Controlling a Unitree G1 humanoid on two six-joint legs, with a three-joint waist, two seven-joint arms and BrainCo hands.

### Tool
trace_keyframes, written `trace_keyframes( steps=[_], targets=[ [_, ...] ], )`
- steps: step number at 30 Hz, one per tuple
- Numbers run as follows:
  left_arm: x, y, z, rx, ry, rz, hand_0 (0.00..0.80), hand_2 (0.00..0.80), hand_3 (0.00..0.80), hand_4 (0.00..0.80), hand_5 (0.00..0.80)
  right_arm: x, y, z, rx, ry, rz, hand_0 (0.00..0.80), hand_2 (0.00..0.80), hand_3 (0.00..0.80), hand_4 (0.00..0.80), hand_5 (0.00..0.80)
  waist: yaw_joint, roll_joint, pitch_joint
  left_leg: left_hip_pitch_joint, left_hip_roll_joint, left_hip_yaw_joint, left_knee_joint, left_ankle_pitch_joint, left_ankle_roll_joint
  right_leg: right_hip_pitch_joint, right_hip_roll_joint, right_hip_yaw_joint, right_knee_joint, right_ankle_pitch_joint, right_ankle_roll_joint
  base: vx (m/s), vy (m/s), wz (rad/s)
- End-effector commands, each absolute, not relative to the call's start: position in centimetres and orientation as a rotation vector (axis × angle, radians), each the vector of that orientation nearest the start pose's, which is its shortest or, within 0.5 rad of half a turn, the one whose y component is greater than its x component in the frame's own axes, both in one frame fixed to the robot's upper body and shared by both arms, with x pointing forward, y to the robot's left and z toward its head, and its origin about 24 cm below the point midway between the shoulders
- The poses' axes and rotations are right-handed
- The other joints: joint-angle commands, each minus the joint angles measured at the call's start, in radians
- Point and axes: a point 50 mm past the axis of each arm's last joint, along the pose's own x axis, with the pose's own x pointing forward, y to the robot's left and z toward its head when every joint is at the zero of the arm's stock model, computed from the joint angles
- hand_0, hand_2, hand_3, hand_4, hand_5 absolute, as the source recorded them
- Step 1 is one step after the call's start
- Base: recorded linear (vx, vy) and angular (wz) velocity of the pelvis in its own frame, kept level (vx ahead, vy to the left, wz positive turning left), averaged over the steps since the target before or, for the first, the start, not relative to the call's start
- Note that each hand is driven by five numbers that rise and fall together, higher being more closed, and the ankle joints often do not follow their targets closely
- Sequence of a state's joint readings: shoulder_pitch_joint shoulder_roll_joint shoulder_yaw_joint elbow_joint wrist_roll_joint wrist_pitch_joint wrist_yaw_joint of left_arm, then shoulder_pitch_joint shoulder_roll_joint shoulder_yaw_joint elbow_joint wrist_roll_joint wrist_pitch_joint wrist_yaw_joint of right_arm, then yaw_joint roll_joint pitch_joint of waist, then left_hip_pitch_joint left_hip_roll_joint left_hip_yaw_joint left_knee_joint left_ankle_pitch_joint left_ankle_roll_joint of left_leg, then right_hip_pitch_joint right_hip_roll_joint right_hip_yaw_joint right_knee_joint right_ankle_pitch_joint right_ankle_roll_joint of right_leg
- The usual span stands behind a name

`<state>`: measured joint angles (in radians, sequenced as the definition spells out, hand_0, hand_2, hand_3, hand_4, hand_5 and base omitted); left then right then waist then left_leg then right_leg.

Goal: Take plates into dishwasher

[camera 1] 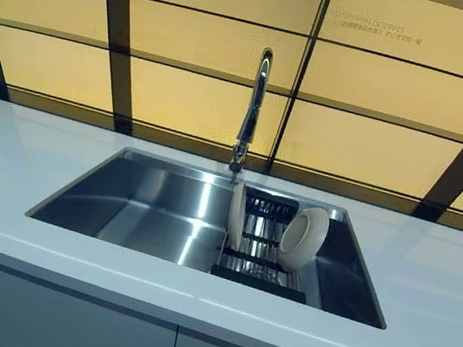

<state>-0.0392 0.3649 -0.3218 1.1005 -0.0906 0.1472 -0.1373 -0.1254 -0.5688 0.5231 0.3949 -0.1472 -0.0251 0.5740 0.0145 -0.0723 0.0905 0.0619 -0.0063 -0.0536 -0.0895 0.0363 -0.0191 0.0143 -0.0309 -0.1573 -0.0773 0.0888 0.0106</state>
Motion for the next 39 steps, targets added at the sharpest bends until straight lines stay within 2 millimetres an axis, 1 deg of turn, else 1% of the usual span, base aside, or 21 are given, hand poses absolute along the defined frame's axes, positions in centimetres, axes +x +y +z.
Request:
trace_keyframes(
  steps=[1, 2, 4, 6, 7, 8, 10, 12, 14, 18, 21, 23, 25, 26, 27, 29, 31, 35, 36, 37, 39],
  targets=[
    [12.4, 25.2, -14.5, 0.384, 1.241, -0.143, 0.0, 0.0, 0.0, 0.0, 0.0, 24.6, -15.8, 0.9, -0.647, 0.406, 1.078, 0.0, 0.0, 0.0, 0.0, 0.0, 0.007, 0.009, 0.021, 0.002, -0.056, 0.07, 0.025, -0.053, 0.061, -0.057, -0.025, 0.046, 0.09, -0.015, 0.112, 0.012, 0.038, -0.07],
    [12.4, 25.2, -14.5, 0.382, 1.241, -0.141, 0.0, 0.0, 0.0, 0.0, 0.0, 24.6, -15.6, 1.4, -0.634, 0.397, 1.098, 0.0, 0.0, 0.0, 0.0, 0.0, 0.006, 0.009, 0.021, 0.002, -0.056, 0.072, 0.025, -0.053, 0.061, -0.057, -0.025, 0.048, 0.091, -0.016, 0.112, 0.009, 0.035, -0.13],
    [12.2, 25.4, -14.5, 0.381, 1.243, -0.134, 0.0, 0.0, 0.0, 0.0, 0.0, 24.7, -14.6, 3.1, -0.571, 0.364, 1.176, 0.0, 0.0, 0.0, 0.0, 0.0, 0.004, 0.008, 0.022, 0.004, -0.054, 0.078, 0.023, -0.052, 0.061, -0.061, -0.026, 0.05, 0.096, -0.016, 0.115, 0.005, 0.019, -0.17],
    [12.1, 25.4, -14.6, 0.381, 1.244, -0.133, 0.0, 0.0, 0.0, 0.0, 0.0, 24.6, -14.5, 3.4, -0.556, 0.362, 1.196, 0.0, 0.0, 0.0, 0.0, 0.0, 0.004, 0.007, 0.022, 0.005, -0.054, 0.079, 0.022, -0.052, 0.061, -0.061, -0.026, 0.051, 0.097, -0.017, 0.116, 0.009, 0.011, -0.11],
    [11.9, 25.5, -14.6, 0.38, 1.247, -0.129, 0.0, 0.0, 0.0, 0.0, 0.0, 24.6, -13.8, 4.3, -0.499, 0.361, 1.247, 0.0, 0.0, 0.0, 0.0, 0.0, 0.003, 0.006, 0.02, 0.008, -0.053, 0.083, 0.019, -0.052, 0.06, -0.062, -0.027, 0.051, 0.098, -0.017, 0.117, 0.013, 0.012, -0.09],
    [11.9, 25.5, -14.7, 0.38, 1.248, -0.129, 0.0, 0.0, 0.0, 0.0, 0.0, 24.6, -13.8, 4.4, -0.49, 0.362, 1.253, 0.0, 0.0, 0.0, 0.0, 0.0, 0.004, 0.006, 0.02, 0.008, -0.053, 0.084, 0.019, -0.052, 0.06, -0.062, -0.027, 0.051, 0.098, -0.017, 0.117, 0.019, 0.017, -0.1],
    [11.5, 25.4, -14.8, 0.383, 1.252, -0.129, 0.0, 0.0, 0.0, 0.0, 0.0, 24.5, -12.6, 5.3, -0.34, 0.389, 1.335, 0.0, 0.0, 0.0, 0.0, 0.0, 0.007, 0.005, 0.013, 0.011, -0.051, 0.09, 0.016, -0.051, 0.059, -0.06, -0.026, 0.051, 0.098, -0.02, 0.118, 0.015, 0.017, -0.1],
    [11.3, 25.5, -14.8, 0.383, 1.255, -0.13, 0.0, 0.0, 0.0, 0.0, 0.0, 24.4, -12.2, 5.3, -0.291, 0.395, 1.349, 0.0, 0.0, 0.0, 0.0, 0.0, 0.009, 0.004, 0.01, 0.012, -0.05, 0.093, 0.016, -0.051, 0.058, -0.057, -0.026, 0.05, 0.096, -0.022, 0.117, 0.008, 0.01, -0.07],
    [11.0, 25.2, -15.0, 0.381, 1.26, -0.133, 0.0, 0.0, 0.0, 0.0, 0.0, 24.3, -11.4, 5.5, -0.193, 0.41, 1.376, 0.0, 0.0, 0.0, 0.0, 0.0, 0.011, 0.004, 0.003, 0.014, -0.049, 0.097, 0.013, -0.052, 0.057, -0.049, -0.025, 0.05, 0.089, -0.026, 0.115, -0.001, 0.019, -0.04],
    [10.8, 25.1, -15.1, 0.378, 1.264, -0.135, 0.0, 0.0, 0.0, 0.0, 0.0, 24.0, -10.8, 5.6, -0.116, 0.423, 1.414, 0.0, 0.0, 0.0, 0.0, 0.0, 0.011, 0.004, -0.003, 0.017, -0.048, 0.102, 0.01, -0.053, 0.057, -0.041, -0.024, 0.051, 0.083, -0.03, 0.112, -0.005, 0.015, -0.04],
    [10.8, 25.1, -15.2, 0.375, 1.268, -0.139, 0.0, 0.0, 0.0, 0.0, 0.0, 23.2, -9.8, 6.0, -0.001, 0.462, 1.519, 0.0, 0.0, 0.0, 0.0, 0.0, 0.009, 0.003, -0.01, 0.021, -0.047, 0.108, 0.008, -0.053, 0.056, -0.033, -0.021, 0.054, 0.076, -0.033, 0.11, -0.019, 0.022, -0.09],
    [10.7, 25.1, -15.2, 0.373, 1.27, -0.146, 0.0, 0.0, 0.0, 0.0, 0.0, 22.4, -9.0, 6.1, 0.115, 0.513, 1.6, 0.0, 0.0, 0.0, 0.0, 0.0, 0.009, 0.003, -0.013, 0.024, -0.046, 0.111, 0.007, -0.054, 0.055, -0.031, -0.02, 0.056, 0.075, -0.035, 0.11, -0.014, 0.019, -0.13],
    [10.8, 25.0, -15.2, 0.376, 1.273, -0.149, 0.0, 0.0, 0.0, 0.0, 0.0, 21.2, -7.9, 6.1, 0.305, 0.605, 1.691, 0.0, 0.0, 0.0, 0.0, 0.0, 0.011, 0.003, -0.016, 0.027, -0.046, 0.112, 0.006, -0.054, 0.055, -0.027, -0.02, 0.059, 0.073, -0.036, 0.109, -0.008, 0.009, -0.08],
    [10.8, 25.1, -15.2, 0.376, 1.273, -0.149, 0.0, 0.0, 0.0, 0.0, 0.0, 21.0, -7.7, 6.1, 0.34, 0.624, 1.704, 0.0, 0.0, 0.0, 0.0, 0.0, 0.01, 0.003, -0.016, 0.028, -0.045, 0.112, 0.006, -0.054, 0.055, -0.026, -0.02, 0.059, 0.072, -0.036, 0.109, -0.001, 0.002, -0.07],
    [10.7, 25.2, -15.2, 0.38, 1.275, -0.148, 0.0, 0.0, 0.0, 0.0, 0.0, 19.5, -6.5, 6.0, 0.548, 0.715, 1.808, 0.0, 0.0, 0.0, 0.0, 0.0, 0.011, 0.004, -0.019, 0.034, -0.044, 0.112, 0.006, -0.057, 0.055, -0.022, -0.02, 0.061, 0.069, -0.036, 0.11, -0.002, 0.006, -0.07],
    [10.5, 25.0, -15.4, 0.372, 1.279, -0.146, 0.0, 0.0, 0.0, 0.0, 0.0, 18.1, -4.6, 6.0, 0.696, 0.73, 1.899, 0.0, 0.0, 0.0, 0.0, 0.0, 0.011, 0.01, -0.029, 0.039, -0.042, 0.114, 0.003, -0.058, 0.056, -0.018, -0.019, 0.066, 0.063, -0.037, 0.112, -0.002, 0.02, -0.06],
    [10.5, 24.8, -15.4, 0.367, 1.283, -0.145, 0.0, 0.0, 0.0, 0.0, 0.0, 18.0, -3.7, 6.9, 0.747, 0.687, 1.901, 0.0, 0.0, 0.0, 0.0, 0.0, 0.01, 0.013, -0.033, 0.041, -0.042, 0.115, 0.002, -0.061, 0.057, -0.015, -0.019, 0.069, 0.059, -0.037, 0.111, 0.007, 0.02, -0.07],
    [10.4, 24.8, -15.5, 0.362, 1.287, -0.146, 0.0, 0.0, 0.0, 0.0, 0.0, 18.3, -3.2, 7.6, 0.771, 0.639, 1.882, 0.0, 0.0, 0.0, 0.0, 0.0, 0.008, 0.014, -0.037, 0.042, -0.042, 0.115, 0.002, -0.062, 0.057, -0.012, -0.018, 0.072, 0.055, -0.038, 0.11, 0.001, 0.002, -0.02],
    [10.3, 24.6, -15.6, 0.356, 1.29, -0.142, 0.0, 0.0, 0.0, 0.0, 0.0, 18.9, -3.0, 8.4, 0.747, 0.568, 1.836, 0.0, 0.0, 0.0, 0.0, 0.0, 0.006, 0.015, -0.043, 0.041, -0.041, 0.115, 0.002, -0.063, 0.056, -0.009, -0.017, 0.076, 0.048, -0.038, 0.109, 0.001, 0.018, -0.04],
    [10.3, 24.6, -15.6, 0.355, 1.291, -0.141, 0.0, 0.0, 0.0, 0.0, 0.0, 19.1, -3.0, 8.7, 0.734, 0.547, 1.82, 0.0, 0.0, 0.0, 0.0, 0.0, 0.006, 0.015, -0.044, 0.041, -0.041, 0.116, 0.002, -0.063, 0.056, -0.008, -0.017, 0.076, 0.047, -0.038, 0.109, -0.002, 0.019, -0.07],
    [10.2, 24.5, -15.6, 0.355, 1.295, -0.139, 0.0, 0.0, 0.0, 0.0, 0.0, 20.3, -3.5, 9.7, 0.674, 0.469, 1.722, 0.0, 0.0, 0.0, 0.0, 0.0, 0.005, 0.013, -0.049, 0.04, -0.041, 0.116, 0.002, -0.064, 0.054, -0.004, -0.016, 0.075, 0.042, -0.04, 0.105, -0.004, 0.012, -0.09]
  ],
)
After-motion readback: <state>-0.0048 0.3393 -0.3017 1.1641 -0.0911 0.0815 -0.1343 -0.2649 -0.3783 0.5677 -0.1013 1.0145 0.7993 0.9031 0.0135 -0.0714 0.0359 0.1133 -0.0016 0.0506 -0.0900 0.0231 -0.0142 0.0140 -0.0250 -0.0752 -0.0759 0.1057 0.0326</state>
